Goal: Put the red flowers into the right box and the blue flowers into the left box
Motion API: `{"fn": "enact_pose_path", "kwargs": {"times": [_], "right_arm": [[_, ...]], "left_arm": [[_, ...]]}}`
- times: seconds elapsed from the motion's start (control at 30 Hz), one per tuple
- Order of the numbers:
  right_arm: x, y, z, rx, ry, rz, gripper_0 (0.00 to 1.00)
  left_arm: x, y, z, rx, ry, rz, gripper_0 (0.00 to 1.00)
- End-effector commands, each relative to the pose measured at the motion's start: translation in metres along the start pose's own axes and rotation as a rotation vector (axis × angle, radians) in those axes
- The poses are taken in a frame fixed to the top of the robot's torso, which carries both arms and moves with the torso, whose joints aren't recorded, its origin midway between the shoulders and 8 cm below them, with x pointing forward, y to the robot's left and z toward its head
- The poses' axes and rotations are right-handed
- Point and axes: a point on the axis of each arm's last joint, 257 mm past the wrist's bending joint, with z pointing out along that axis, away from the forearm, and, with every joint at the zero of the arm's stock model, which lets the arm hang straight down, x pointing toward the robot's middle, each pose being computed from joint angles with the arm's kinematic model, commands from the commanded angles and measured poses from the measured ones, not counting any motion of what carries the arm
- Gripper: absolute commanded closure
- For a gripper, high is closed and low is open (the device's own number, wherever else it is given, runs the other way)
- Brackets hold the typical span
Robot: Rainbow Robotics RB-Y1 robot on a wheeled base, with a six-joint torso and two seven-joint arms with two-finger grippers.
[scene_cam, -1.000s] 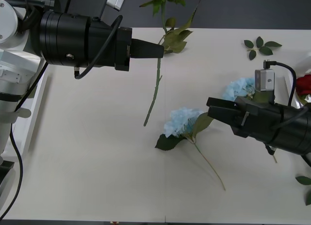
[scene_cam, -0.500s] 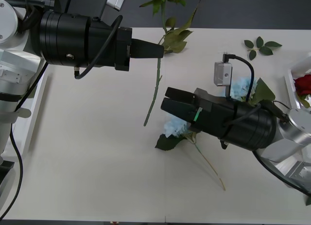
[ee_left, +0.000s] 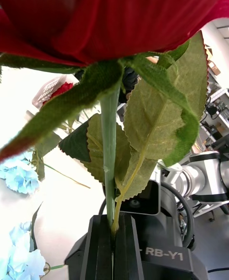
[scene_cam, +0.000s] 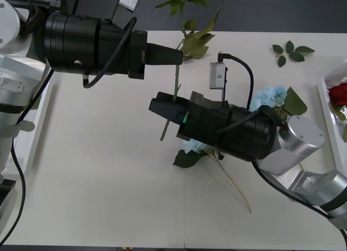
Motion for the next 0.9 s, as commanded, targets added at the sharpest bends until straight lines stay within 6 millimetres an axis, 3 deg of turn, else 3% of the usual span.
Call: {"fn": "enact_pose_path", "kwargs": {"times": [0.03, 0.17, 0.2, 0.23, 0.3, 0.33, 0.67, 0.9], "right_arm": [[-0.008, 0.006, 0.011, -0.025, -0.01, -0.039, 1.0], [-0.009, 0.003, 0.012, -0.022, -0.012, -0.039, 1.0], [-0.009, 0.003, 0.012, -0.022, -0.012, -0.039, 1.0], [-0.008, 0.003, 0.012, -0.022, -0.01, -0.039, 1.0], [-0.008, 0.002, 0.011, -0.019, -0.008, -0.041, 1.0], [-0.008, 0.001, 0.01, -0.017, -0.006, -0.042, 1.0], [-0.008, -0.002, 0.006, -0.008, 0.008, -0.053, 1.0], [-0.017, -0.01, -0.009, 0.006, 0.019, -0.045, 1.0]], "left_arm": [[-0.016, -0.009, 0.0, 0.008, -0.018, 0.064, 1.0], [-0.016, -0.009, 0.0, 0.008, -0.018, 0.064, 1.0], [-0.016, -0.009, 0.0, 0.008, -0.018, 0.064, 0.85], [-0.016, -0.009, 0.0, 0.008, -0.018, 0.064, 0.47], [-0.016, -0.009, 0.0, 0.008, -0.018, 0.064, 0.1], [-0.016, -0.009, 0.0, 0.008, -0.018, 0.064, 0.0], [-0.016, -0.009, 0.0, 0.008, -0.018, 0.064, 0.0], [-0.016, -0.009, 0.0, 0.008, -0.018, 0.064, 0.0]]}}
